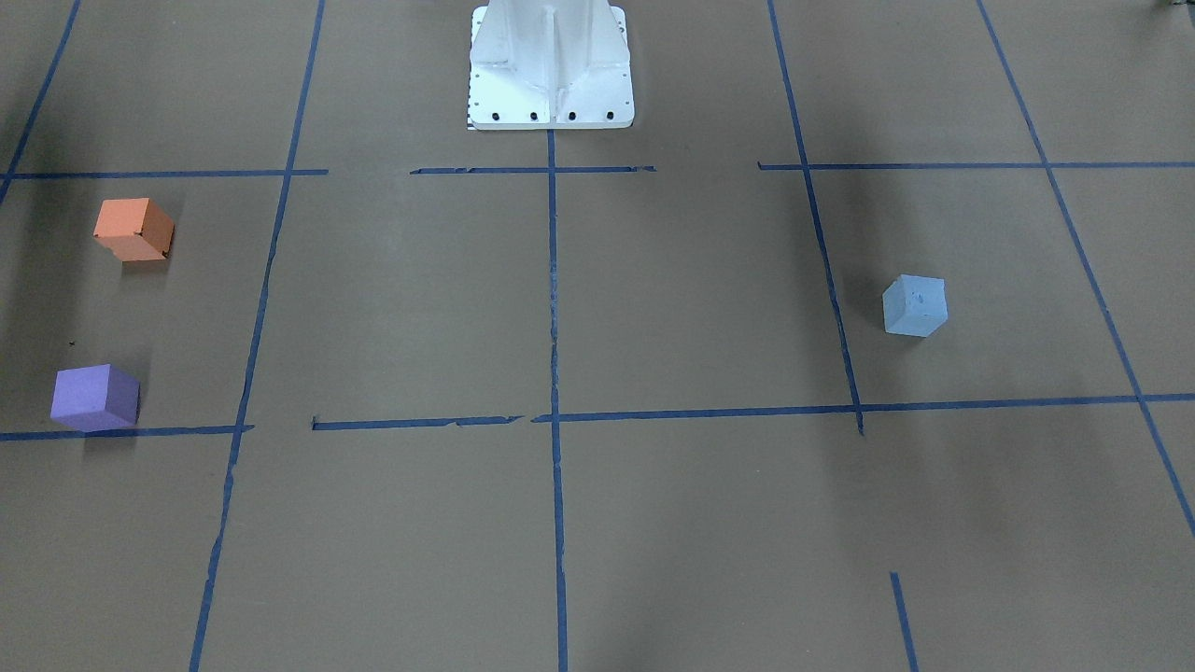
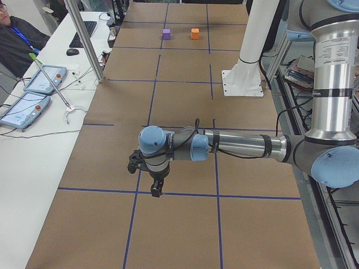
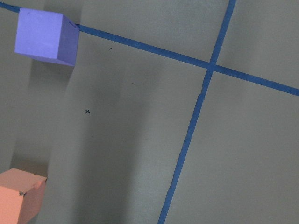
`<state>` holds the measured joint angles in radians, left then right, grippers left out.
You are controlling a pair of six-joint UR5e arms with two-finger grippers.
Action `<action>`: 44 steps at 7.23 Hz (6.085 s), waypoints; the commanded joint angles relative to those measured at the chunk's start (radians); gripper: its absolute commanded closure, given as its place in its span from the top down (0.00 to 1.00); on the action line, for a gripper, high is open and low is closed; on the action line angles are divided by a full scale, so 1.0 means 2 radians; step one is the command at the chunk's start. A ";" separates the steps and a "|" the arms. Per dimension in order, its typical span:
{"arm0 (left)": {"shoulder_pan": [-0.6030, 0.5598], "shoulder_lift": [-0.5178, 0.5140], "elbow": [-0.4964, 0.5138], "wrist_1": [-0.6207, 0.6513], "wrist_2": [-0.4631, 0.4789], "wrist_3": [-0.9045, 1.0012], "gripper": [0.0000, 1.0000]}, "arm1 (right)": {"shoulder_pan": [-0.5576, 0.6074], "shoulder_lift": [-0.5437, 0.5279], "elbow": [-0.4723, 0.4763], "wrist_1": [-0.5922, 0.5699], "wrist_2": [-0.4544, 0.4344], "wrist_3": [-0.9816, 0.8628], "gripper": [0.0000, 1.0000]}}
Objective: Place blue block between orange and purple blocks
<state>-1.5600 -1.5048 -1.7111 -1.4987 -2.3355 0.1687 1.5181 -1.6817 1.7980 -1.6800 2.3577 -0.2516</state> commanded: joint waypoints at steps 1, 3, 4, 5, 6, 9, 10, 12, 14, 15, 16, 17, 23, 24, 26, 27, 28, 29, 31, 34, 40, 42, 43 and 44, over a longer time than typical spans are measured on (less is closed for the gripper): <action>0.000 0.012 -0.006 -0.001 0.000 0.002 1.00 | 0.000 -0.001 0.001 -0.001 0.001 0.000 1.00; 0.005 0.014 -0.013 -0.002 0.001 0.000 1.00 | 0.000 -0.001 0.003 -0.001 0.001 0.001 1.00; 0.011 0.005 -0.013 -0.005 0.000 -0.003 1.00 | 0.000 -0.001 0.003 -0.001 0.001 0.001 1.00; 0.011 -0.023 -0.004 -0.052 -0.001 -0.004 1.00 | 0.000 -0.001 0.001 0.000 0.001 0.000 1.00; 0.011 -0.055 0.011 -0.086 -0.003 -0.005 1.00 | 0.000 -0.001 0.001 0.000 0.000 0.000 1.00; 0.102 -0.051 0.016 -0.137 -0.004 -0.106 1.00 | 0.000 -0.001 0.005 0.000 0.001 0.001 1.00; 0.151 -0.051 0.010 -0.173 0.000 -0.223 1.00 | 0.000 -0.001 0.005 0.000 0.001 0.001 1.00; 0.236 -0.041 0.010 -0.298 0.044 -0.417 1.00 | 0.000 -0.001 0.005 0.000 0.001 0.001 1.00; 0.310 -0.044 0.011 -0.329 0.109 -0.468 1.00 | 0.000 -0.001 0.004 -0.001 0.001 0.001 1.00; 0.327 -0.048 0.011 -0.329 0.115 -0.476 1.00 | 0.000 -0.001 0.004 0.000 0.001 0.001 1.00; 0.343 -0.056 0.012 -0.327 0.115 -0.492 1.00 | 0.000 -0.001 0.004 0.000 0.001 0.001 1.00; 0.355 -0.056 0.014 -0.327 0.115 -0.495 1.00 | 0.000 -0.001 0.002 0.000 0.001 0.001 1.00; 0.387 -0.081 0.006 -0.284 0.194 -0.497 0.25 | 0.000 -0.001 0.001 0.000 0.001 0.001 1.00; 0.387 -0.115 -0.001 -0.250 0.195 -0.499 0.26 | 0.000 -0.001 0.001 0.000 0.001 0.001 1.00; 0.401 -0.221 -0.002 -0.165 0.194 -0.539 0.32 | 0.000 -0.001 0.001 0.000 0.001 0.001 1.00; 0.442 -0.279 0.005 -0.116 0.196 -0.581 0.34 | 0.000 -0.001 0.002 0.000 0.001 0.001 1.00; 0.485 -0.332 0.016 -0.084 0.197 -0.636 0.34 | 0.000 -0.001 0.001 0.000 0.001 0.001 1.00; 0.501 -0.381 0.042 -0.083 0.198 -0.683 0.34 | 0.000 -0.001 0.001 0.000 0.001 0.001 1.00; 0.540 -0.476 0.145 -0.088 0.249 -0.737 0.40 | 0.000 -0.001 0.001 -0.001 0.001 0.001 1.00; 0.551 -0.489 0.178 -0.094 0.260 -0.745 1.00 | 0.000 -0.001 0.000 0.000 0.001 0.001 1.00; 0.457 -0.372 -0.006 -0.009 0.197 -0.638 1.00 | -0.001 0.013 0.019 0.001 0.011 0.044 1.00; 0.384 -0.245 -0.087 -0.012 0.164 -0.488 1.00 | -0.019 0.038 0.024 0.001 0.014 0.080 1.00; 0.334 -0.183 -0.101 -0.013 0.142 -0.407 1.00 | -0.045 0.062 0.033 0.002 0.013 0.107 1.00; 0.272 -0.132 -0.102 -0.013 0.112 -0.315 1.00 | -0.078 0.083 0.044 0.002 0.010 0.162 1.00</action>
<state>-0.8791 -1.9064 -1.8914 -1.5236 -2.0484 -0.6764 1.4321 -1.5673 1.8625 -1.6773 2.3823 -0.0348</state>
